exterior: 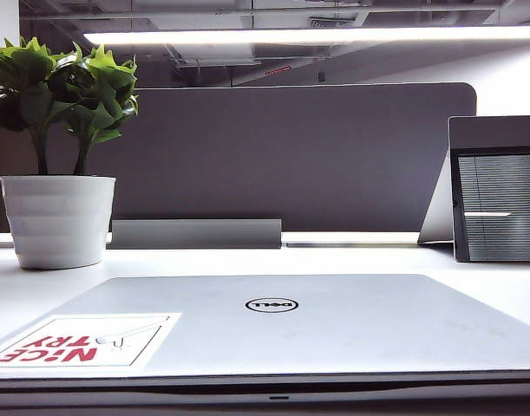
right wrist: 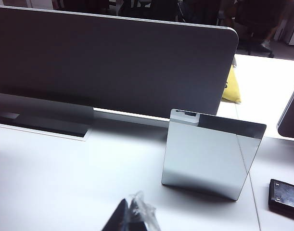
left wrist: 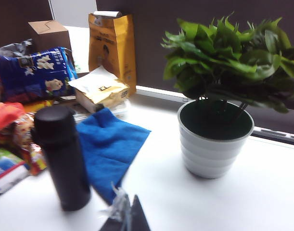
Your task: Close the laptop lid.
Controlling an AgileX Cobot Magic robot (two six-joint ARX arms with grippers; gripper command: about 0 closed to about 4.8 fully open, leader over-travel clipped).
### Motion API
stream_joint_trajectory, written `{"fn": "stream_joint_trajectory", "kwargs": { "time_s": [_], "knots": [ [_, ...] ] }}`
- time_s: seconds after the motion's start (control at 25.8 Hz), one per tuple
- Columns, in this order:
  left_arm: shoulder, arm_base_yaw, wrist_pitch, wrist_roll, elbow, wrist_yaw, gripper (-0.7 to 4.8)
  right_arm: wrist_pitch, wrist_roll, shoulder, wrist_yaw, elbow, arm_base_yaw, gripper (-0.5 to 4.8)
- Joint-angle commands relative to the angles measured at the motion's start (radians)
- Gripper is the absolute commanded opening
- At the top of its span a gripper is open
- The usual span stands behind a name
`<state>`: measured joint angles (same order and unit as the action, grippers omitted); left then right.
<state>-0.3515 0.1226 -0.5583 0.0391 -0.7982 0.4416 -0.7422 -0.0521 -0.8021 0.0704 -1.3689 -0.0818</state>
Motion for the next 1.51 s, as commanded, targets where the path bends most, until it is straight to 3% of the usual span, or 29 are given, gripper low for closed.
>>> {"fn": "stream_joint_trajectory", "kwargs": {
  "time_s": [0.04,0.19,0.27,0.47,0.7,1.51],
  "knots": [
    [0.069,-0.04,0.159,-0.005,0.166,-0.21,-0.05,0.013,0.003,0.003,-0.001,-0.005,-0.001,-0.04],
    [0.134,-0.087,0.364,0.0,0.36,-0.433,-0.05,0.013,0.003,0.003,0.0,-0.005,-0.001,-0.04],
    [0.152,-0.098,0.447,0.019,0.433,-0.48,-0.05,0.013,0.003,0.003,-0.001,-0.005,-0.001,-0.04],
    [0.202,-0.105,0.557,0.059,0.572,-0.48,-0.05,0.013,0.003,0.003,-0.001,-0.005,-0.001,-0.04],
    [0.263,-0.104,0.575,0.093,0.672,-0.481,-0.05,0.013,0.003,0.003,-0.001,-0.005,-0.001,-0.05],
    [0.348,-0.075,0.624,0.123,0.79,-0.468,-0.05,0.012,0.003,0.003,-0.001,-0.005,-0.001,-0.04]
  ]
}}
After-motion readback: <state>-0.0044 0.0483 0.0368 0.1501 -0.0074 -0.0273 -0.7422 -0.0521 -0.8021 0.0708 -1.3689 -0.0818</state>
